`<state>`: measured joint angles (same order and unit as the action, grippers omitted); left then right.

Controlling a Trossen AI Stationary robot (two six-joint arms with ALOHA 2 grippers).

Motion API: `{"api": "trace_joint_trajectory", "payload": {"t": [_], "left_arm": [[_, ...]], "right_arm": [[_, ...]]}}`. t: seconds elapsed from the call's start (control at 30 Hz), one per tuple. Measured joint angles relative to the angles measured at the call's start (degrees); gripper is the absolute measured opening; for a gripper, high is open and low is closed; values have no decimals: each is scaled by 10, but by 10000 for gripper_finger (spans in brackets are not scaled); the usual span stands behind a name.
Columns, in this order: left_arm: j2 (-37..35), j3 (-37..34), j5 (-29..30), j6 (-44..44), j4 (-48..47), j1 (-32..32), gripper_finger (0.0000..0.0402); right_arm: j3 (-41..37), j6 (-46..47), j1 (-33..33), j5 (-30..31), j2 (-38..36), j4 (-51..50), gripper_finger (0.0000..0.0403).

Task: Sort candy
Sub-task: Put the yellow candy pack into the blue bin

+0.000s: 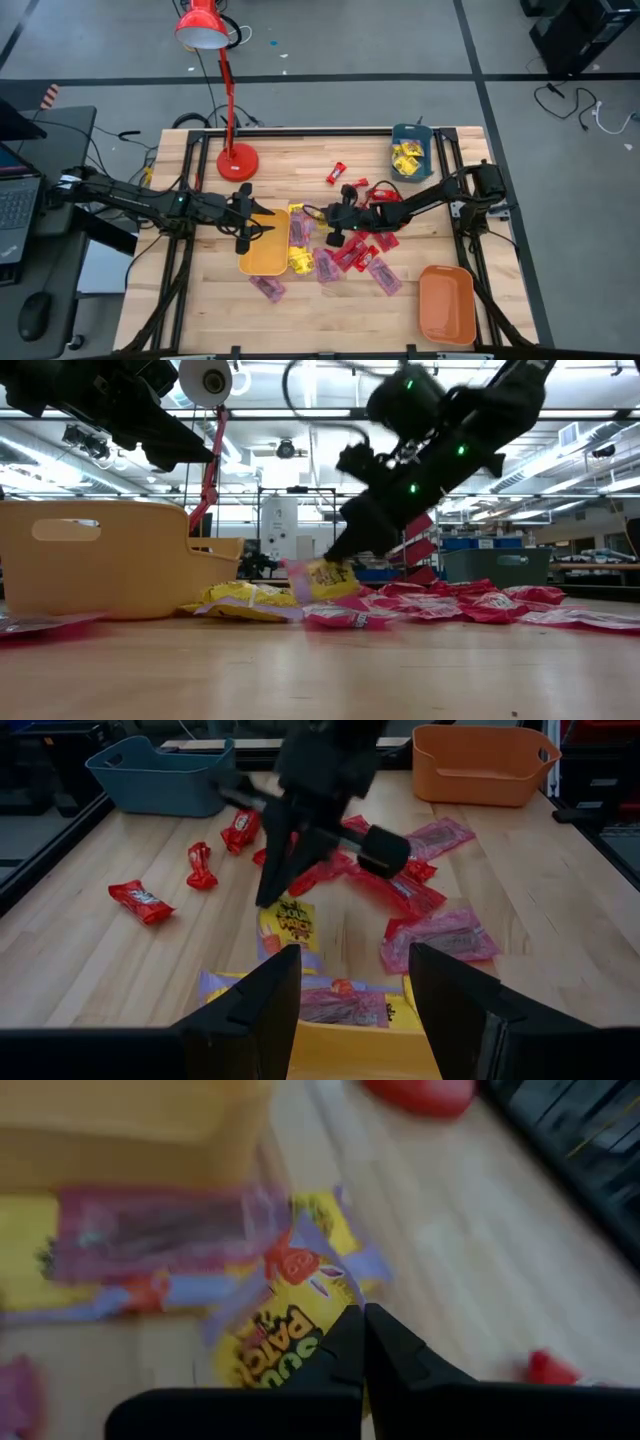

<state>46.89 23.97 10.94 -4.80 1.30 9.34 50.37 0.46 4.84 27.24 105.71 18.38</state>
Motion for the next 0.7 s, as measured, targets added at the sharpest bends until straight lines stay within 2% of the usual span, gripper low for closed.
{"api": "trace_joint_trajectory", "payload": {"t": [0.2,0.43,0.53,0.7], "left_arm": [[0,0,7,0,13,0,190],[36,0,31,15,84,0,190],[63,0,36,27,104,0,190],[92,0,80,28,114,-2,190]], "right_arm": [[0,-26,38,87,0,5,0],[0,-111,85,206,0,93,0],[1,-148,98,227,0,132,0],[1,-189,112,235,0,184,0]]}}
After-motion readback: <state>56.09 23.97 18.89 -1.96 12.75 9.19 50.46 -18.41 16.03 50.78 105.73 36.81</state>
